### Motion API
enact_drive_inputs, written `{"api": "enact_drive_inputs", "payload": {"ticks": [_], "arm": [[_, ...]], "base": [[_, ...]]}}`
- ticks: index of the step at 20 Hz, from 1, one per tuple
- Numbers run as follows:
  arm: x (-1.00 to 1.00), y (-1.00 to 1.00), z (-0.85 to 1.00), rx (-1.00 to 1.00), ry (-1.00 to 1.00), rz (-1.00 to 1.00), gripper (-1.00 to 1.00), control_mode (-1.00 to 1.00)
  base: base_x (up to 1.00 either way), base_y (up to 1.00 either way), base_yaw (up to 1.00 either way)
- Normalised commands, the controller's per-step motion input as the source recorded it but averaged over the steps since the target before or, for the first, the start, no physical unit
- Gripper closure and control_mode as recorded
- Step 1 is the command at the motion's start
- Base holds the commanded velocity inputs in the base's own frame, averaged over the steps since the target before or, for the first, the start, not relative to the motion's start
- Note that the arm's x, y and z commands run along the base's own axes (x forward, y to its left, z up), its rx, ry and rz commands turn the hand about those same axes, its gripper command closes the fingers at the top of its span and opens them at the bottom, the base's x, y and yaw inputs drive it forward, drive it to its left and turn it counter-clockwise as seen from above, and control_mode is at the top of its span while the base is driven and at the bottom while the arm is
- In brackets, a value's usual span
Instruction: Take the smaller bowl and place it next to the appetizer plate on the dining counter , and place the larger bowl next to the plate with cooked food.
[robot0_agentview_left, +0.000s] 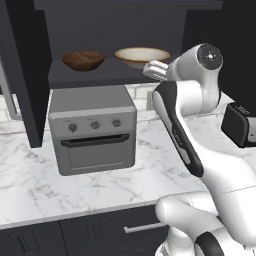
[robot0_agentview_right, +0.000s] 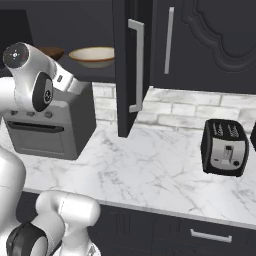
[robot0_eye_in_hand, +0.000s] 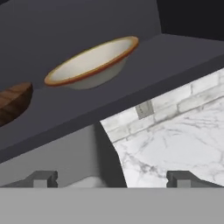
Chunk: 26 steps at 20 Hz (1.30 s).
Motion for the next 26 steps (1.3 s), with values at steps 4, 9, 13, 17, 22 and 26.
{"api": "enact_drive_inputs", "payload": {"ticks": [4, 9, 13, 17, 22, 26], "arm": [[0.13, -0.14, 0.29, 0.07, 0.0, 0.0, -1.0, -1.0], [0.6, -0.06, 0.08, 0.01, 0.0, 0.0, -1.0, -1.0], [0.76, 0.0, 0.05, 0.0, 0.0, 0.0, -1.0, -1.0], [0.58, 0.0, 0.0, 0.0, 0.03, 0.0, -1.0, -1.0], [0.63, 0.0, 0.0, 0.0, 0.05, 0.0, -1.0, -1.0], [0.65, 0.0, 0.0, 0.0, 0.01, 0.0, -1.0, -1.0]], "base": [[0.0, 0.0, 0.0], [0.0, 0.0, 0.0], [0.0, 0.0, 0.0], [0.0, 0.0, 0.0], [0.0, 0.0, 0.0], [0.0, 0.0, 0.0]]}}
